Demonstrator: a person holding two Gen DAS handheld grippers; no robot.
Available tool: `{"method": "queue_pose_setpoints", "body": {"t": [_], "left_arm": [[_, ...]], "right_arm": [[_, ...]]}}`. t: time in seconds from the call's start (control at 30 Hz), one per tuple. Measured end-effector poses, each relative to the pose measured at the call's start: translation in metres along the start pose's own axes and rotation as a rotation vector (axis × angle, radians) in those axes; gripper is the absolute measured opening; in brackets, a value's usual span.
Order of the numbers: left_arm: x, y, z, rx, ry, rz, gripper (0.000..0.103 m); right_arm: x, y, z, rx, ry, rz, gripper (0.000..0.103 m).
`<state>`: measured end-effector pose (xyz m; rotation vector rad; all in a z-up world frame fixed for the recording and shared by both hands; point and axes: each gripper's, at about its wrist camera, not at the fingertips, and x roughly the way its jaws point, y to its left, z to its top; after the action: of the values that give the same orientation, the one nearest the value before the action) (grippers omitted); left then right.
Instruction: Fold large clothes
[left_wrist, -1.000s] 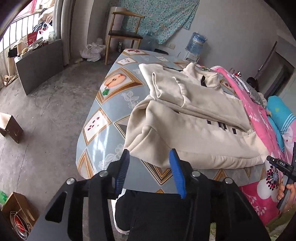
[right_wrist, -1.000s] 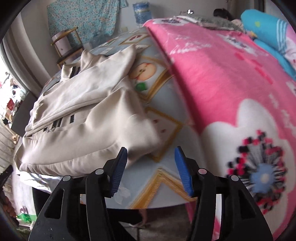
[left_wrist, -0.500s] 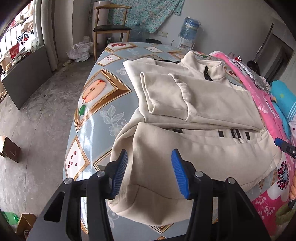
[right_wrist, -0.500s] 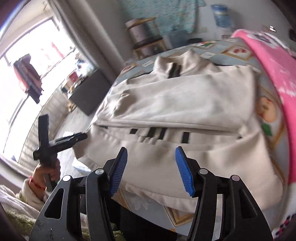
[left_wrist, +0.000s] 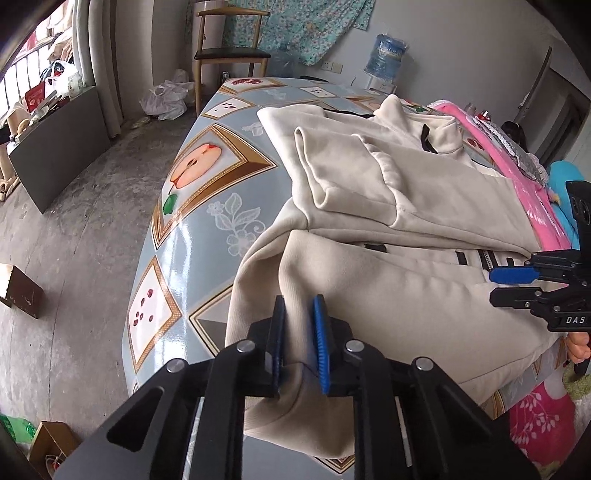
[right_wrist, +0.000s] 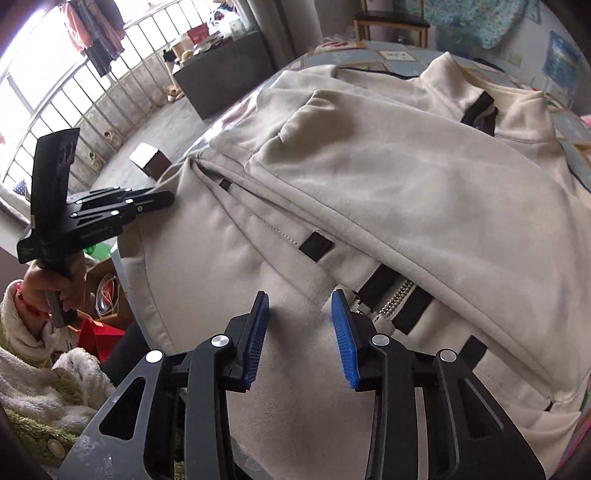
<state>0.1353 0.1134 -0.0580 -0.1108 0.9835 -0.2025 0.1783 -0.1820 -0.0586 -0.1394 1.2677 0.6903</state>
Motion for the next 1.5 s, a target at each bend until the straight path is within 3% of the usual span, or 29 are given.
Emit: {"method": "queue_pose_setpoints", "body": {"t": [0.03, 0.2, 0.3, 0.43, 0.57, 0.7, 0.8, 0.87, 0.93, 1.07, 1.17, 1.2, 1.43, 1.47, 1.5], "left_arm": [[-0.002, 0.001, -0.001, -0.006, -0.008, -0.003, 0.012], [-0.01, 0.009, -0.005, -0.062, -0.026, -0.028, 0.011], [-0.015, 0.013, -0.007, -0.094, -0.035, -0.042, 0.011], [-0.024, 0.014, -0.001, -0.113, -0.068, -0.05, 0.011], [-0.012, 0.018, 0.004, -0.137, -0.026, -0.045, 0.012], [-0.006, 0.013, 0.004, -0.093, -0.008, -0.01, 0.013], [-0.002, 0.008, 0.001, -0.05, -0.004, 0.029, 0.013], [-0.002, 0.004, -0.001, -0.027, -0.009, 0.056, 0.013], [-0.001, 0.002, -0.001, -0.011, -0.012, 0.073, 0.013], [-0.001, 0.002, -0.002, -0.005, -0.009, 0.078, 0.013], [-0.001, 0.002, -0.002, -0.004, -0.008, 0.078, 0.013], [-0.001, 0.002, -0.002, -0.004, -0.008, 0.079, 0.013], [-0.002, 0.001, -0.002, 0.001, -0.006, 0.09, 0.013], [-0.002, 0.0, -0.002, 0.001, -0.007, 0.092, 0.013], [-0.003, 0.0, -0.002, 0.001, -0.009, 0.093, 0.013]], "right_arm": [[0.0, 0.003, -0.001, -0.017, 0.01, -0.012, 0.032], [-0.006, 0.028, -0.014, -0.155, 0.04, -0.15, 0.004], [-0.018, 0.042, -0.01, -0.205, -0.021, -0.257, 0.002], [-0.031, 0.046, 0.008, -0.207, -0.1, -0.329, 0.002], [-0.004, 0.039, 0.013, -0.204, -0.074, -0.375, 0.002], [0.02, 0.04, 0.005, -0.214, -0.065, -0.407, 0.002], [0.011, 0.034, 0.005, -0.142, -0.078, -0.381, 0.006], [-0.002, 0.02, 0.004, -0.061, -0.101, -0.344, 0.018], [-0.028, 0.0, -0.004, 0.055, -0.15, -0.336, 0.021], [-0.088, -0.054, -0.04, 0.311, -0.24, -0.332, 0.027], [-0.114, -0.084, -0.072, 0.439, -0.24, -0.378, 0.036], [-0.118, -0.092, -0.081, 0.475, -0.23, -0.373, 0.041], [-0.091, -0.102, -0.104, 0.546, -0.155, -0.376, 0.043], [-0.083, -0.102, -0.104, 0.544, -0.136, -0.401, 0.043], [-0.075, -0.102, -0.104, 0.54, -0.117, -0.432, 0.035]]}}
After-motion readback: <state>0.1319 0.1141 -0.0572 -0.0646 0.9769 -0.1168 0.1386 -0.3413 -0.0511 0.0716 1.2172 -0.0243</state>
